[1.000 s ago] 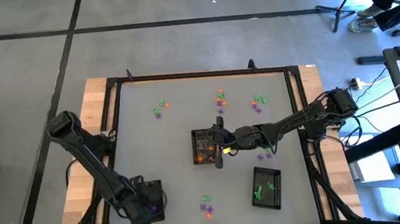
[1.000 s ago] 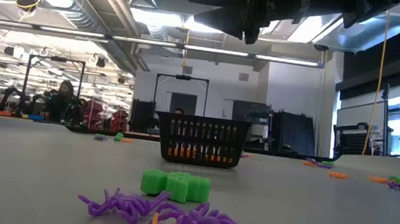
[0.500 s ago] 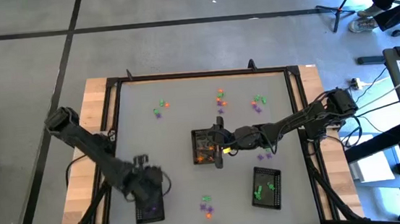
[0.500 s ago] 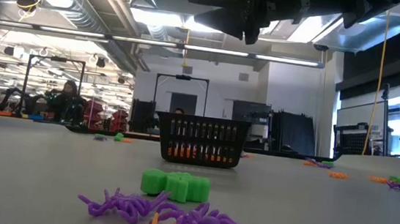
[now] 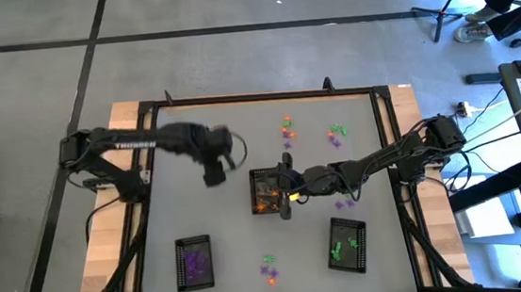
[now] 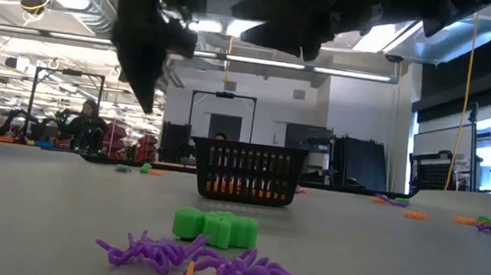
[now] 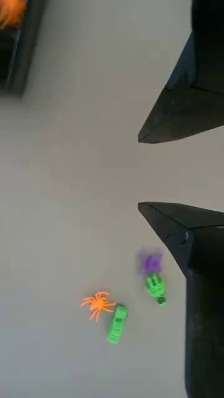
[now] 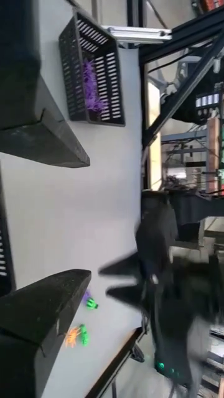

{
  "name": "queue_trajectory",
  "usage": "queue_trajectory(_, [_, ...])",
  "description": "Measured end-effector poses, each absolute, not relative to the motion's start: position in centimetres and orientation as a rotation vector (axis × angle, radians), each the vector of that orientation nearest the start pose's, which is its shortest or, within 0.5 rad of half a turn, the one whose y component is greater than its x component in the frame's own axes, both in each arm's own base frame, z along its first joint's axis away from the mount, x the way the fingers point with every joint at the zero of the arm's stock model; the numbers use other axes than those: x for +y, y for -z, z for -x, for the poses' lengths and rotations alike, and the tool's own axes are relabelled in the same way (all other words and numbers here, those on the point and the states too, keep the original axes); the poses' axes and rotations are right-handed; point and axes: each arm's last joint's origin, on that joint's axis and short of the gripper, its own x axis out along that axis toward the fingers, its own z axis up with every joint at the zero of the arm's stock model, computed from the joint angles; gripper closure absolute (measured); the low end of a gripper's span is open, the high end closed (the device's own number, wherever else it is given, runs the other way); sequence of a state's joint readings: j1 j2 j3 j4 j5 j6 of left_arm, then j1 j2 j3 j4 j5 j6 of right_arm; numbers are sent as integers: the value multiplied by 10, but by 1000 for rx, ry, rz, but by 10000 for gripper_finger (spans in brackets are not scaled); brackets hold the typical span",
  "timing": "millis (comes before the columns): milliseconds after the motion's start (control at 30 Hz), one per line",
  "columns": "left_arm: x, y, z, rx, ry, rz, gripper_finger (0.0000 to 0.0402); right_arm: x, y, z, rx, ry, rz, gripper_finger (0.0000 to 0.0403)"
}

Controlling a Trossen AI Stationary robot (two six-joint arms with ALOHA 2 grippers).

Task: Sort Halloween decoration
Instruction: Put the green skeleton toy into the bottom right black bin

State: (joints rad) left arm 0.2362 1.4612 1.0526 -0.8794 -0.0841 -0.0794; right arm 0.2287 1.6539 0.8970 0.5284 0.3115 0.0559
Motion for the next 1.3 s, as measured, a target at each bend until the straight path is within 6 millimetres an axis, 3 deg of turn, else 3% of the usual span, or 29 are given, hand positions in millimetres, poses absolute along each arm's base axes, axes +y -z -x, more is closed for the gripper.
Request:
queue_trajectory(200, [122,-209,-229,1296,-461,316,246,71,-217,-346,253,89,16,121])
queue_trajectory(500, [172,-174,-189,1057,-888,736,250,71,-217,-346,250,91,26,121])
queue_trajectory(900, [169,-167,-189,1059,-923,783,250,71,-218,-346,246,106,52,121])
queue_trajectory(1300, [167,-129,-201,1227,-906,820,251,71,-218,-346,240,106,50,121])
